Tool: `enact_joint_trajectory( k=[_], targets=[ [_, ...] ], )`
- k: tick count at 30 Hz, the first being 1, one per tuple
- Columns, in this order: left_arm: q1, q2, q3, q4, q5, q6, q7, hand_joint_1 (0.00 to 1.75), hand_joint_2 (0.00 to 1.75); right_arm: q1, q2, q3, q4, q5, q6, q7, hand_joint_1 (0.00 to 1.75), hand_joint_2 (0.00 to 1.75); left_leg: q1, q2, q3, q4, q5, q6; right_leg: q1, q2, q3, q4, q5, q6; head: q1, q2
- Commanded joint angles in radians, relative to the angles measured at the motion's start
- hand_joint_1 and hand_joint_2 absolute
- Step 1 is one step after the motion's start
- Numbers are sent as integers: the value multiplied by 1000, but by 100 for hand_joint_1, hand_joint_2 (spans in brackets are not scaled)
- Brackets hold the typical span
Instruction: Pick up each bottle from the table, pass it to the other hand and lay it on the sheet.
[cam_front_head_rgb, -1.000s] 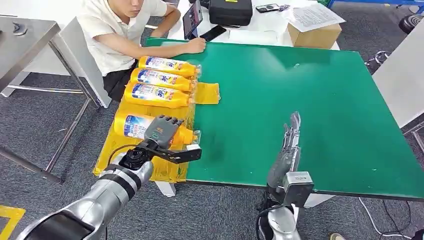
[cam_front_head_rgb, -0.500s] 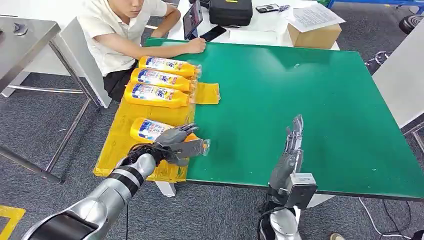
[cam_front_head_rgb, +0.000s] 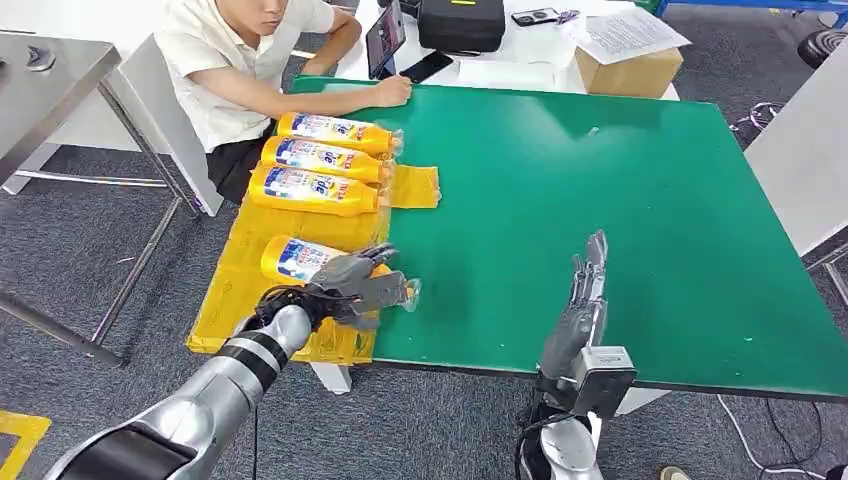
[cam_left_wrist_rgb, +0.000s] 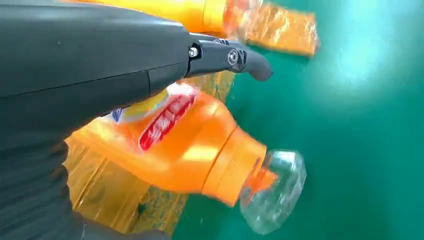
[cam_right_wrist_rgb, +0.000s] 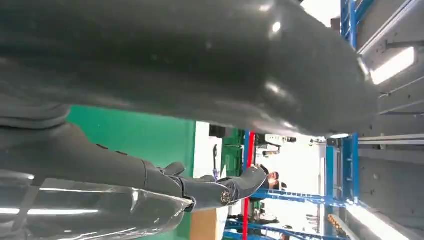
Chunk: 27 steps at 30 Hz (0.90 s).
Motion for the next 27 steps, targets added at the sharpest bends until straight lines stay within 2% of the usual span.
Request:
enact_joint_trajectory(
  k=[1, 2, 5, 10, 12, 13, 14, 16, 17, 18, 19, 22, 23, 27],
  targets=[
    [248, -23, -70, -473, 128, 279, -165, 0, 175, 39, -12, -25, -23, 9, -23, 0, 0, 0, 0, 0, 6, -2, -3, -2, 0, 1, 6, -1, -3, -2, 0, 0],
    [274, -20, -92, -520, 129, 285, -141, 0, 175, 42, -13, -22, -27, 9, -26, 0, 0, 0, 0, 0, 8, -1, -5, -2, 0, 2, 8, -1, -4, -2, 0, 0],
    [274, -20, -92, -520, 129, 285, -141, 0, 175, 42, -13, -22, -27, 9, -26, 0, 0, 0, 0, 1, 3, 0, -3, -2, 0, 2, 3, -1, -2, -1, 1, 0],
    [266, -9, -94, -516, 135, 282, -137, 0, 175, 37, -12, -21, -22, 9, -28, 0, 0, 0, 1, 1, 3, 0, -2, -2, 1, 2, 2, -1, -1, -2, 0, 0],
    [328, -56, -49, -597, 294, 377, -312, 0, 175, 46, -16, -9, -29, 13, -45, 0, 0, 0, 1, 1, 6, 0, -3, -3, 1, 3, 5, -1, -2, -3, 0, 0],
    [386, -83, -60, -690, 459, 373, -328, 0, 175, 58, -21, 5, -47, 17, -81, 0, 0, 0, 1, 1, 7, -1, -3, -4, 1, 3, 6, -1, -2, -4, 0, 0],
    [417, -96, -75, -746, 521, 382, -338, 0, 175, 64, -26, 17, -59, 20, -90, 0, 0, 0, 0, 1, 2, -1, -2, -2, 0, 2, 1, -1, -1, -1, 0, 0],
    [469, -111, -111, -847, 681, 465, -385, 0, 175, 70, -69, 97, -139, 30, -134, 0, 0, 0, 0, 2, 2, 0, -3, -2, 0, 2, 1, 0, -2, -1, 0, 0],
    [464, -96, -133, -857, 732, 510, -398, 0, 175, 77, -74, 112, -153, -13, -80, 0, 0, 175, 1, 2, 4, 1, -4, -2, 0, 2, 3, 1, -3, -2, 0, 0],
    [467, -93, -129, -870, 826, 528, -383, 0, 175, 96, -53, 103, -163, -59, -12, 0, 0, 175, 1, 1, 5, 1, -6, -3, 1, 2, 5, 1, -5, -2, 1, 0],
    [468, -80, -125, -880, 894, 537, -379, 0, 175, 115, -45, 100, -157, -63, 32, 0, 0, 0, 1, 0, 5, 2, -6, -3, 1, 2, 5, 2, -5, -2, 0, 0],
    [468, -43, -130, -846, 918, 540, -385, 0, 175, 141, -35, 76, -185, -76, 79, 0, 0, 0, 1, 1, 7, -1, -5, -3, 1, 2, 6, 0, -4, -3, 0, 0],
    [470, -53, -141, -828, 935, 530, -386, 0, 175, 143, -35, 68, -176, -77, 102, 0, 0, 0, 1, 0, 7, -1, -5, -4, 1, 2, 7, -1, -4, -3, 0, 0],
    [443, -66, -207, -661, 966, 516, -292, 0, 175, 147, -12, 5, 3, -93, 37, 16, 0, 0, 1, -3, 7, -2, -3, -3, 1, 0, 6, -2, -3, -3, 0, 0]
  ],
)
